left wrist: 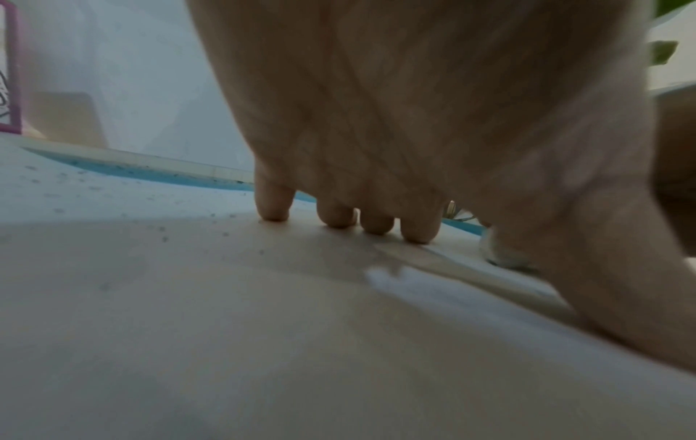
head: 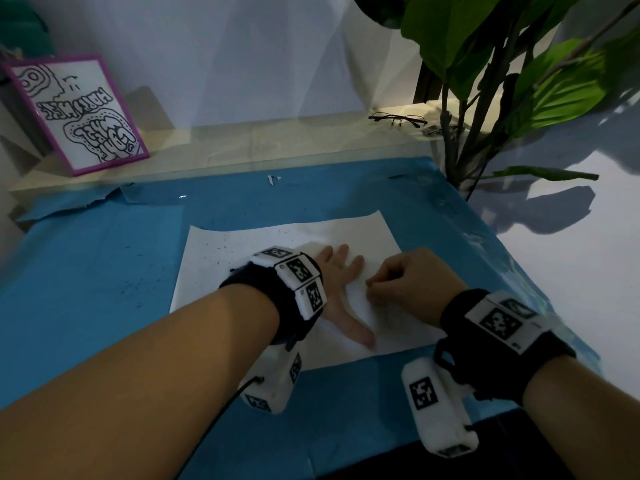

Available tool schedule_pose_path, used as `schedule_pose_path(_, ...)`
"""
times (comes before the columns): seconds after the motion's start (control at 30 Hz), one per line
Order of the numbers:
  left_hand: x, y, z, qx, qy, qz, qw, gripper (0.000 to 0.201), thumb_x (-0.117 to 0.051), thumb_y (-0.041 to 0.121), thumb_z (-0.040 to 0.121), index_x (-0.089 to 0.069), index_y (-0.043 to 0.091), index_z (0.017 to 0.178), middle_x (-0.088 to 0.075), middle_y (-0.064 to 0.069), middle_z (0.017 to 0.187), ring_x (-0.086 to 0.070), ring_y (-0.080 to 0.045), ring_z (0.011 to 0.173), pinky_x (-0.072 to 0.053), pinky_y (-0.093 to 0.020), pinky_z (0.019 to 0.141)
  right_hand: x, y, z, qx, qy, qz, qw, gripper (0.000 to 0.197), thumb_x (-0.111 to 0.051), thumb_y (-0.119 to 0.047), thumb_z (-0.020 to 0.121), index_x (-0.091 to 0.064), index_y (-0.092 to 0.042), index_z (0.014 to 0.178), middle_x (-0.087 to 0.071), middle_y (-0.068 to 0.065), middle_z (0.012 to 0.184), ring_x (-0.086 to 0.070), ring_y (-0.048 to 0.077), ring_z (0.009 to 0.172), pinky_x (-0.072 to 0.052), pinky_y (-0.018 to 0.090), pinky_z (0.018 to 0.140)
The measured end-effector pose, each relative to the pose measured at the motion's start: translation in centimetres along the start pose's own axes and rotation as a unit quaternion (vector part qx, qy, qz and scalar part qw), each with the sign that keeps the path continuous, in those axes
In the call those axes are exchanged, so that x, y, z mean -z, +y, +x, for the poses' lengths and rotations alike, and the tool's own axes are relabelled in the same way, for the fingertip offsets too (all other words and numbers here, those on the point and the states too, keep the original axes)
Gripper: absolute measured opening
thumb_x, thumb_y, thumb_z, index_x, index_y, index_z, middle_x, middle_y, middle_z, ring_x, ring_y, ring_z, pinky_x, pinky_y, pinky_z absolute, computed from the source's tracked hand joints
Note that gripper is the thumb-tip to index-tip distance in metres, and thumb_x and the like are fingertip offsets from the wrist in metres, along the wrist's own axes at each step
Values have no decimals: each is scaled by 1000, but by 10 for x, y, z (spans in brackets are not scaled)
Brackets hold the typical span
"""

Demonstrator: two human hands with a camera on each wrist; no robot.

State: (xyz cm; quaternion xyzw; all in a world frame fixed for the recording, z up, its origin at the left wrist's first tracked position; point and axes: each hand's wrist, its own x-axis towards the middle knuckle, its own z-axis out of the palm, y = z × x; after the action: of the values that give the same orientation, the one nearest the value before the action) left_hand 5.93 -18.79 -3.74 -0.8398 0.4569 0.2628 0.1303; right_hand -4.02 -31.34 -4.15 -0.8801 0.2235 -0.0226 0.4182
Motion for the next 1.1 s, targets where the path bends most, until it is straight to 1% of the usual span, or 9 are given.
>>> schedule_pose_path(0.23, 16, -13, -13, -14, -15, -17, 1000, 91, -57, 54, 87, 3, 31, 152, 17, -6, 158, 4, -23, 147, -3, -36, 117, -5, -2, -3, -25, 5, 31, 999, 7, -73, -11, 71, -69, -11, 65, -65, -2, 66, -56, 9, 62, -46, 20, 58)
schedule_pose_path(0.37, 16, -11, -7, -19, -29, 16, 999, 82, -48, 51, 93, 4, 27, 152, 17, -12, 158, 5, -25, 147, -6, -38, 118, -4, -8, -8, -18, -69, -9, 997, 13, -76, -16, 69, -69, -16, 58, -64, -4, 60, -56, 7, 60, -47, 23, 61)
schedule_pose_path(0.53, 14, -11, -4, -22, -31, 28, 999, 69, -38, 42, 100, 3, 25, 152, 17, -15, 157, 4, -26, 147, -6, -36, 115, 0, -6, -2, -17, -5, -14, 1000, 15, -73, -14, 72, -66, -18, 60, -63, -6, 61, -55, 6, 59, -46, 19, 56)
schedule_pose_path(0.63, 13, -13, -2, -22, -35, 35, 999, 66, -35, 41, 101, 5, 25, 152, 18, -16, 157, 3, -27, 147, -6, -36, 115, 3, -8, -7, -27, -71, -38, 996, 16, -75, -17, 71, -68, -19, 57, -63, -9, 56, -53, 1, 52, -44, 14, 52)
schedule_pose_path(0.77, 14, -13, -2, -27, -37, 42, 998, 66, -34, 41, 102, 6, 25, 152, 18, -17, 156, 3, -27, 147, -6, -36, 116, 6, -7, -1, -40, -10, -6, 999, 13, -75, -13, 71, -69, -14, 60, -63, -4, 60, -52, 7, 55, -45, 21, 55)
schedule_pose_path(0.87, 15, -12, -4, -28, -33, 41, 998, 66, -34, 40, 102, 5, 24, 152, 18, -17, 157, 3, -27, 147, -5, -35, 115, 3, -7, -7, -26, -61, -37, 997, 10, -75, -15, 71, -71, -13, 63, -67, -3, 64, -57, 8, 61, -48, 24, 63)
schedule_pose_path(0.93, 14, -11, -4, -29, -33, 45, 998, 66, -34, 40, 102, 6, 24, 152, 18, -17, 157, 3, -27, 147, -5, -36, 115, 5, -6, -4, -32, -48, -37, 998, 7, -76, -17, 71, -74, -12, 67, -70, -3, 70, -59, 10, 65, -50, 27, 68)
schedule_pose_path(1.03, 14, -11, -4, -28, -34, 48, 998, 65, -33, 40, 102, 6, 25, 152, 18, -15, 157, 4, -27, 147, -5, -37, 116, 7, -6, 1, -43, 7, -3, 999, 6, -76, -16, 73, -73, -10, 72, -69, -2, 77, -57, 9, 66, -47, 21, 62)
schedule_pose_path(1.1, 14, -11, -5, -29, -32, 43, 998, 66, -34, 40, 102, 5, 25, 152, 18, -16, 157, 4, -27, 147, -5, -37, 116, 2, -6, -5, -19, -43, -36, 998, 9, -75, -17, 73, -71, -16, 65, -68, -6, 69, -58, 6, 64, -45, 17, 59)
